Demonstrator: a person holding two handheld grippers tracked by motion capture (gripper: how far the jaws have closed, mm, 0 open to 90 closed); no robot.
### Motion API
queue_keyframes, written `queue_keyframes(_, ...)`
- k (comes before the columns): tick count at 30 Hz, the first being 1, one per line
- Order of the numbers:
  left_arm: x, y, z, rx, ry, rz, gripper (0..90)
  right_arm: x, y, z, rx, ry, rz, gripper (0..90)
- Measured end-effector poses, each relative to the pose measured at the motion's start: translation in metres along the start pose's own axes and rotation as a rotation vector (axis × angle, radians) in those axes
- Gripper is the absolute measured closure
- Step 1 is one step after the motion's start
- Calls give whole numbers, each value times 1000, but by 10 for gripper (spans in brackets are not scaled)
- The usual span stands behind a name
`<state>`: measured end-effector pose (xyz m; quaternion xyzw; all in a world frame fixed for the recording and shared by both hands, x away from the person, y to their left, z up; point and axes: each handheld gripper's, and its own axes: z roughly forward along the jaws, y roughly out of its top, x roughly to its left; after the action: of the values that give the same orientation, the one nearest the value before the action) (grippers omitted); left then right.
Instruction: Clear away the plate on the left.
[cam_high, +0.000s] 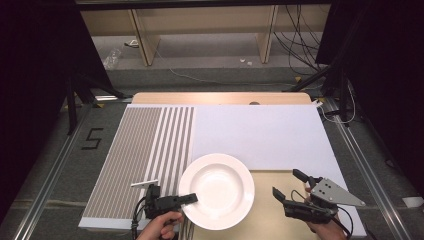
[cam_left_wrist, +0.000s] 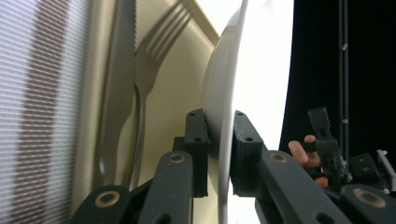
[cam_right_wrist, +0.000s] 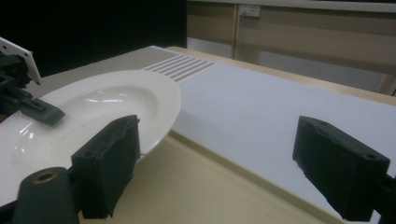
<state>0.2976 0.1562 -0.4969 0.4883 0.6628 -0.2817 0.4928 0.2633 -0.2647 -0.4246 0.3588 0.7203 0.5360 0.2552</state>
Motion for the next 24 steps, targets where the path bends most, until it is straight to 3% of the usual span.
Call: queue_keyframes(24,-15,-22,48,134,27,62,791,0,0,0,-17,1,1,157)
